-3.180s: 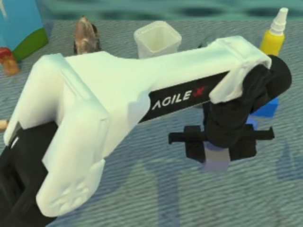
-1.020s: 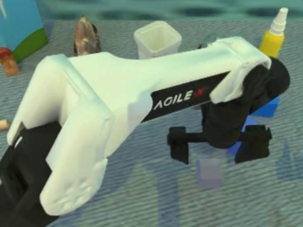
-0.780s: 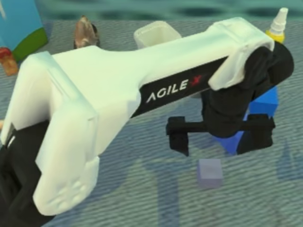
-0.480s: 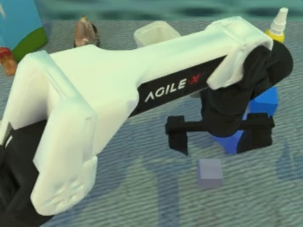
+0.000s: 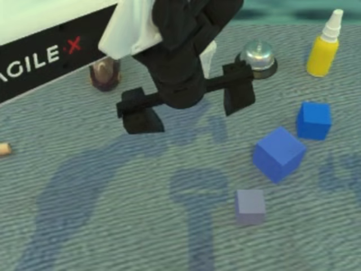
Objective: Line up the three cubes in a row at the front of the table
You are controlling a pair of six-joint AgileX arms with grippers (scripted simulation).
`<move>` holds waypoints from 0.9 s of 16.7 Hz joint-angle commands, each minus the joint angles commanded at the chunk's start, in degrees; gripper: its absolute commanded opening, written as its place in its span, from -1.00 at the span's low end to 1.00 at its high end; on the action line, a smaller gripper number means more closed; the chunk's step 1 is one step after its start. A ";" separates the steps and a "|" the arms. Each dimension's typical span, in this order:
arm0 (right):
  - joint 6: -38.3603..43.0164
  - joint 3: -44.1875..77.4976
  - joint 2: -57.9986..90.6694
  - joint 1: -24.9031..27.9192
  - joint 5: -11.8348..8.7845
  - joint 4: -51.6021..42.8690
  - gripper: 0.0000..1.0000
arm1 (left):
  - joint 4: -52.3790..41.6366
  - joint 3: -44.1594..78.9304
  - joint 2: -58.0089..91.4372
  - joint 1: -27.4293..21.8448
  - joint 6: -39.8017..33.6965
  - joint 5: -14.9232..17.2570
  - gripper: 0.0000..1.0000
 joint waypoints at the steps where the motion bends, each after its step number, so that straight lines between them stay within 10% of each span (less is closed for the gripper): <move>1: 0.74 4.83 5.38 0.37 0.06 -2.99 1.00 | 2.88 -4.92 -5.71 2.52 1.37 -0.06 1.00; 15: 11.45 73.53 89.79 6.39 0.76 -48.10 1.00 | 47.79 -80.36 -88.35 36.68 37.32 0.82 1.00</move>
